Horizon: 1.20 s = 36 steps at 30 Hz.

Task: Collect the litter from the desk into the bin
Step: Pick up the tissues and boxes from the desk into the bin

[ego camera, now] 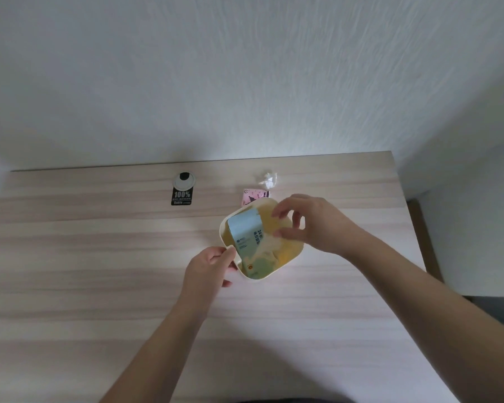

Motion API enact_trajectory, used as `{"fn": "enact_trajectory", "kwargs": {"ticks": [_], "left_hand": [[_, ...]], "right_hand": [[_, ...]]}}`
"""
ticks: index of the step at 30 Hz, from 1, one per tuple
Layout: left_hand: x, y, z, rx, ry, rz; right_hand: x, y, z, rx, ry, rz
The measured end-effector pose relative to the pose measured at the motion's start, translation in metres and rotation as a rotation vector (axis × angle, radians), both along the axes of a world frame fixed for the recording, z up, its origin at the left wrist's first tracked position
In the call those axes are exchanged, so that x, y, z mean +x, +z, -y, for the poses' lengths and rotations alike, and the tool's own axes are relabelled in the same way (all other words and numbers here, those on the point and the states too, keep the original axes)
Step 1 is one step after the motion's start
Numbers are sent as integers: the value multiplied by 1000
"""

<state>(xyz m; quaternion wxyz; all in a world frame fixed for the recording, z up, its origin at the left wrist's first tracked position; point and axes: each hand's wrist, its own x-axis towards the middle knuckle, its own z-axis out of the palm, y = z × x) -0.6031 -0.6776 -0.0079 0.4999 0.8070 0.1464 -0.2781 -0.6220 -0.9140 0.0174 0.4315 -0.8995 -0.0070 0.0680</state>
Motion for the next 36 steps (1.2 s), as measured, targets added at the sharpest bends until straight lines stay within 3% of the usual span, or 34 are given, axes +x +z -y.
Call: {"fn": "enact_trajectory", "kwargs": {"ticks": [4,9,16,21,29,36], "left_hand": [[10,-4,-10,3,-10,16],[26,-9,-23,4,25,12],[40,-15,-37,35,42,8],[43,-16,-40,36,63,-7],[43,-17,-46,49,92,-10],[37,-13,-46,57,83,-3]], "right_hand": [[18,-5,3,15,-150,2],[62,-50,12,-175,-251,-62],[119,-110,11,-445,-37,-301],[145,-135,13,-650,22,-297],[119,-163,23,-498,-83,-213],[80,-152,40,-431,-160,-164]]}}
